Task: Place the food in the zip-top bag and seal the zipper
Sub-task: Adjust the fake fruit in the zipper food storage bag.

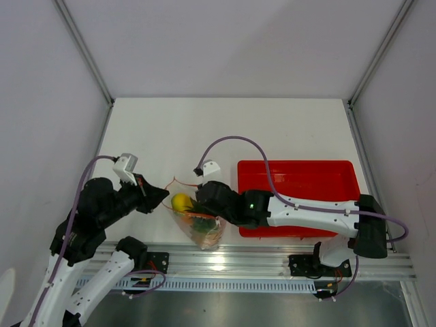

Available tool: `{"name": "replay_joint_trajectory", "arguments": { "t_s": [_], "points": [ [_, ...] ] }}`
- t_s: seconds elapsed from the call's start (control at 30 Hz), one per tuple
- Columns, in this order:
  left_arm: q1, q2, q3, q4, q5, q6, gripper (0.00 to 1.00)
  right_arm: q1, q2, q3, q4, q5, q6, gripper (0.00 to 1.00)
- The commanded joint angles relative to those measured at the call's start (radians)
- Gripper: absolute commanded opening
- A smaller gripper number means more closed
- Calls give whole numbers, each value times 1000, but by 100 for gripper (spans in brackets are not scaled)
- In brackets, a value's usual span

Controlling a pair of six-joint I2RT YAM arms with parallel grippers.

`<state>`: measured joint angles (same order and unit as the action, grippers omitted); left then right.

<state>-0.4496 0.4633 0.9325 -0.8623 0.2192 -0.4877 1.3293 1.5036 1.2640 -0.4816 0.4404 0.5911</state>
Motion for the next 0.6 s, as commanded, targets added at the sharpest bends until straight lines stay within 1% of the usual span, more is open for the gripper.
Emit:
{"name": "replay_joint_trajectory", "arguments": {
  "t_s": [0.0, 0.07, 0.13, 0.17, 0.23, 0.27, 0.33, 0.37, 0.4, 0.43, 0.57],
  "points": [
    [-1, -2, 46, 14, -21, 15, 1, -2, -31, 34, 34, -3, -37, 0],
    [-1, 1, 16, 23, -9, 12, 0, -12, -14, 25, 34, -23, -25, 1],
    [-1, -6, -16, 40, 0, 3, 1, -4, -8, 23, 32, -26, -25, 9],
    [-1, -9, -21, 46, 5, 1, 1, 4, -6, 25, 32, -25, -33, 24],
    [-1, -8, -24, 48, 3, 1, 1, 11, -11, 25, 34, -19, -40, 33],
    [-1, -5, -26, 49, 3, 1, 1, 14, -22, 25, 40, -17, -50, 41],
    [-1, -2, -26, 51, 6, 3, 1, 18, -37, 26, 44, -16, -65, 50],
    [-1, 0, -27, 52, 8, 3, 1, 19, -46, 25, 52, -17, -77, 57],
    [-1, 1, -29, 55, 8, 1, 0, 22, -63, 26, 55, -17, -83, 59],
    [-1, 1, -31, 58, 9, 1, 1, 22, -72, 29, 61, -26, -91, 63],
    [-1, 9, -38, 80, 23, -6, 1, 24, -121, 38, 89, -89, -128, 70]
  ]
}}
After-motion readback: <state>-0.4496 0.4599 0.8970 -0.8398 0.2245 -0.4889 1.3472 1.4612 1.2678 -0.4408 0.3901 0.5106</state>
